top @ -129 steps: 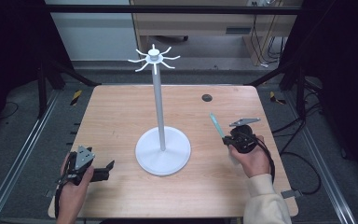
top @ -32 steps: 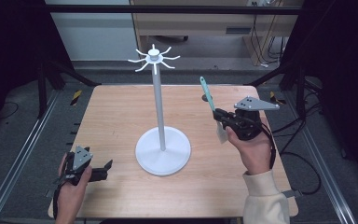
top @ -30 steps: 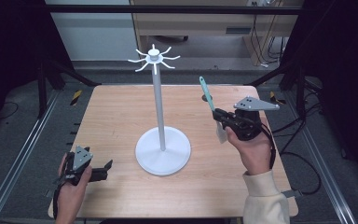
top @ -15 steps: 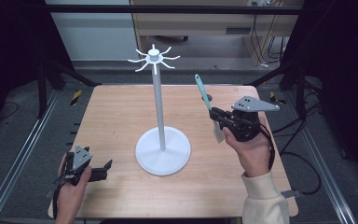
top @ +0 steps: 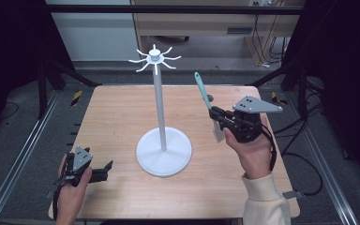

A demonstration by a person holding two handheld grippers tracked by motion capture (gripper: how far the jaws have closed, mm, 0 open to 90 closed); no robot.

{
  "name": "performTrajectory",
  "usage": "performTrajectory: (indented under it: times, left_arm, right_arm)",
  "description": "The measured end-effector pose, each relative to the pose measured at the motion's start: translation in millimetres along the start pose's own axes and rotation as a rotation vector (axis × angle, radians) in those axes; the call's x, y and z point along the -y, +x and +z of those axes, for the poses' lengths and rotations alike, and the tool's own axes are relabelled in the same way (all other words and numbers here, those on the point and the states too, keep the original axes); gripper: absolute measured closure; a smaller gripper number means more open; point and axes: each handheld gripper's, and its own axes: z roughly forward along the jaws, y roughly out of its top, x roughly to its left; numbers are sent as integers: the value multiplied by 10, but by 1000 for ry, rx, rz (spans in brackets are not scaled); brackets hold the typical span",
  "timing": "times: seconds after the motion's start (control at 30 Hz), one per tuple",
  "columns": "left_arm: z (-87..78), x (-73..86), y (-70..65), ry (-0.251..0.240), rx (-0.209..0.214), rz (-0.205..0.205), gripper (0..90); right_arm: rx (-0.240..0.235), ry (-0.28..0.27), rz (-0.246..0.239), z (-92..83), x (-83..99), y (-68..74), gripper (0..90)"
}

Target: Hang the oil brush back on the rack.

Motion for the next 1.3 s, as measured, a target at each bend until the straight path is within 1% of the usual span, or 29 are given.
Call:
performTrajectory:
  times: [0.1, 0.4, 0.57, 0.9, 1.13, 1.3]
  left_arm:
    - [8, 2, 3, 2, 1, 0, 27]
    - [4, 1, -1, 2, 2, 3, 27]
    - [7, 1, -3, 3, 3, 5, 27]
    - [5, 1, -6, 5, 3, 5, 27]
    - [3, 3, -6, 5, 3, 5, 27]
    - [4, 4, -4, 7, 3, 5, 27]
  right_arm:
    - [-3, -11, -4, -19, -35, 33, 826]
    - [-6, -42, -12, -60, -78, 72, 826]
    - [-10, -47, -23, -65, -101, 106, 826]
    - [-13, -66, -25, -93, -130, 139, 826]
    - [-26, -98, -38, -160, -202, 197, 825]
    - [-41, -111, -51, -167, -238, 248, 825]
